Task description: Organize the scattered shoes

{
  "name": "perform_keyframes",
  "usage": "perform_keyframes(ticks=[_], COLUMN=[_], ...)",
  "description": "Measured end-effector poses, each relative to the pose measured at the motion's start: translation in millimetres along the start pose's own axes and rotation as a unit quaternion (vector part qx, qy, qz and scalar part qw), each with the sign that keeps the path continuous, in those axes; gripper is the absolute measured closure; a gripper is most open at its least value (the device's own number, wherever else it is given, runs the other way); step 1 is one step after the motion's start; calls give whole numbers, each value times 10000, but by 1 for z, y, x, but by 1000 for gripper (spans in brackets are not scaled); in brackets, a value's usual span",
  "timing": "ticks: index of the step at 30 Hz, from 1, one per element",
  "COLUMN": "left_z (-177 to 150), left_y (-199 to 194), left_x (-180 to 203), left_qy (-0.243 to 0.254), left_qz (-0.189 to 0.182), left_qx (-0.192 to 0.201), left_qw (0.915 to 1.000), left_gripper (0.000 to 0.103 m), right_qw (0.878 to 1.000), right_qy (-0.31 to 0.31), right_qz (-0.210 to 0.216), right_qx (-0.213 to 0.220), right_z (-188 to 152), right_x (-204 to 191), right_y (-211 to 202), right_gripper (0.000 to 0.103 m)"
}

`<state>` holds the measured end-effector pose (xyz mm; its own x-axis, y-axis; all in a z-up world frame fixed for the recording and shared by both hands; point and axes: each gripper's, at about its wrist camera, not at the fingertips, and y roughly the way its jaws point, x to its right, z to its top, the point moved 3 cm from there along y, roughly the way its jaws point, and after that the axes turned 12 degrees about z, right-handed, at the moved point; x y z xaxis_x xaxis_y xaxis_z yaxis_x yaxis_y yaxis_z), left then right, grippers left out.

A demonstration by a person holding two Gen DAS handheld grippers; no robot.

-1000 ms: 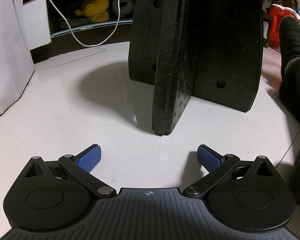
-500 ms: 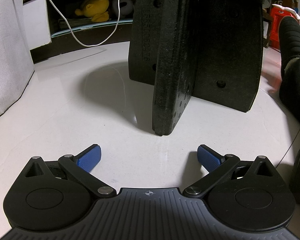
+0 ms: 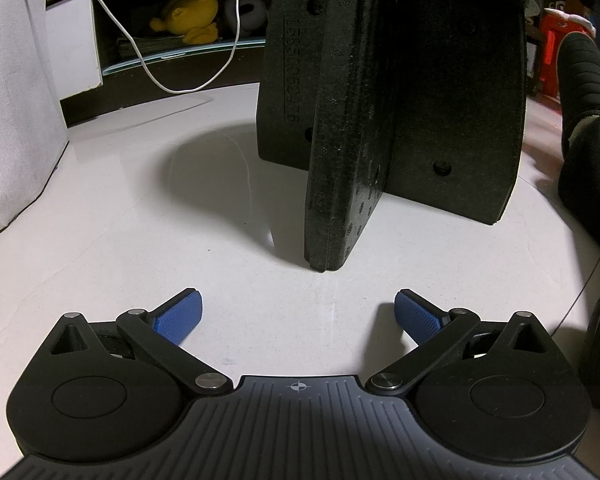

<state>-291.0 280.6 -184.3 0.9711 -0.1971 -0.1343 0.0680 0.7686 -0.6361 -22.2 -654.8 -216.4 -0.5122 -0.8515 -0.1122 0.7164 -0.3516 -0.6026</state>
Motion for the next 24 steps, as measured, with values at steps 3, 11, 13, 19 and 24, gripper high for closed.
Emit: perform_keyframes(ticks=[3, 11, 13, 19, 24], left_z=[0, 5, 6, 14, 20], left_y=[0, 3, 4, 9, 12], left_x=[0, -2, -2, -2, -2], left_qy=[0, 149, 189, 347, 466], left_qz=[1, -124, -151, -228, -272], left_qx=[2, -148, -229, -593, -907], left_qw=[10000, 9997, 9994, 9974, 9944], left_gripper=[0, 0, 0, 0, 0], right_qw=[10000, 10000, 10000, 10000, 10000], right_qy=[0, 0, 0, 0, 0], right_qz=[0, 0, 0, -1, -1], right_qx=[0, 0, -1, 0, -1], right_z=[0, 0, 0, 0, 0], right_x=[0, 0, 0, 0, 0], right_y=[0, 0, 0, 0, 0], right_gripper=[0, 0, 0, 0, 0])
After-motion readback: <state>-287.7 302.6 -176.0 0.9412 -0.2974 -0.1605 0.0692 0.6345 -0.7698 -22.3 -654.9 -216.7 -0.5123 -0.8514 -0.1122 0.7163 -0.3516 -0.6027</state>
